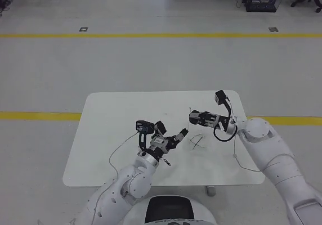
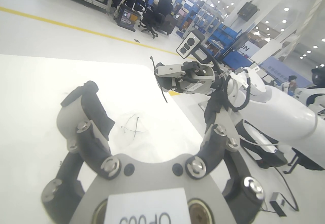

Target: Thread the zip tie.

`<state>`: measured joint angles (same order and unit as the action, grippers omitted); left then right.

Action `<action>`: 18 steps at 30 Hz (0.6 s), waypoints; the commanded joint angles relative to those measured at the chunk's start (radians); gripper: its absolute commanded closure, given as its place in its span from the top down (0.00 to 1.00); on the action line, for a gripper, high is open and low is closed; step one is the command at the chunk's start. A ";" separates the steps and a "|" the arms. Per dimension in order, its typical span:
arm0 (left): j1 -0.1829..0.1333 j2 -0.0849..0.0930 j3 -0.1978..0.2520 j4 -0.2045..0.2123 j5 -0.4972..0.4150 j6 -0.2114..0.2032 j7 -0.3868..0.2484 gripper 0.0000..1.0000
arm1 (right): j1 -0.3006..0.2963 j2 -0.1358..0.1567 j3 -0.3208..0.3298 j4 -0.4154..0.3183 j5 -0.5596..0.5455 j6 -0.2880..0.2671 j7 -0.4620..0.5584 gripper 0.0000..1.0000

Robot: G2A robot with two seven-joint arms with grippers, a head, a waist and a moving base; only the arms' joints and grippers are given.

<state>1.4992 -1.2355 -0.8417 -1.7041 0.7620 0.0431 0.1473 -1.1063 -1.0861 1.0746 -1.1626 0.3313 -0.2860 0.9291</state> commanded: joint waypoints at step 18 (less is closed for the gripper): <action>-0.032 -0.016 0.084 0.044 0.191 0.077 0.005 1.00 | -0.002 -0.014 -0.025 -0.001 0.016 0.043 -0.051 0.00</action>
<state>1.4670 -1.2522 -0.7577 -1.6595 0.9526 0.1223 0.1536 -1.1083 -1.1005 1.0499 -1.1631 0.3476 -0.2426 0.8780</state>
